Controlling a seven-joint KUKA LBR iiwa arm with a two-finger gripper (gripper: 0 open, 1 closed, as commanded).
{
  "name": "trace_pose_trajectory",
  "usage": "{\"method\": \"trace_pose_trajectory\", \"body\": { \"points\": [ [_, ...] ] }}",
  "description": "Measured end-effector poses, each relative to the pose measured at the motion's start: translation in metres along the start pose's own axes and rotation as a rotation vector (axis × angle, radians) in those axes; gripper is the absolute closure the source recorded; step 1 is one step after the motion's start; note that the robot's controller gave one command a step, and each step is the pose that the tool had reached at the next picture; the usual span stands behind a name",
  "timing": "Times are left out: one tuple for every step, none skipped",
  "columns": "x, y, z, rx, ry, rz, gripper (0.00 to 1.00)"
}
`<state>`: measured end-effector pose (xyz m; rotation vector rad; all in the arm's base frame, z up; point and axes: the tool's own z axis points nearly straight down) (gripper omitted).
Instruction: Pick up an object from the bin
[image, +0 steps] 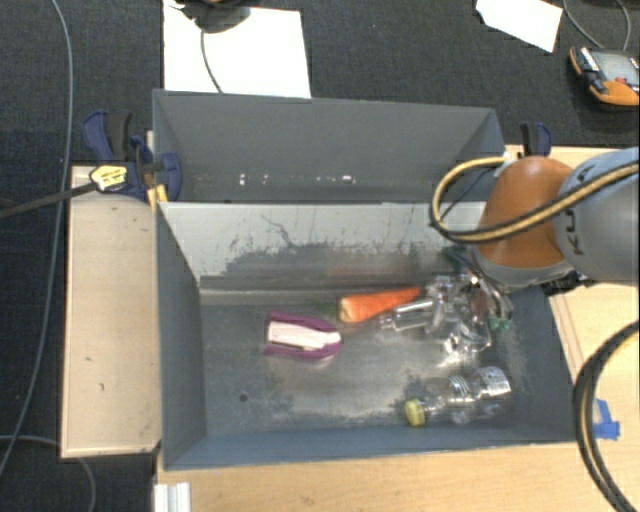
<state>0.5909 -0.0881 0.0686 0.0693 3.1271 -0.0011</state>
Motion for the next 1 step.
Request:
{"method": "trace_pose_trajectory", "body": {
  "points": [
    [0.0031, 0.0004, -0.0136, -0.001, 0.011, -0.001, 1.0]
  ]
}}
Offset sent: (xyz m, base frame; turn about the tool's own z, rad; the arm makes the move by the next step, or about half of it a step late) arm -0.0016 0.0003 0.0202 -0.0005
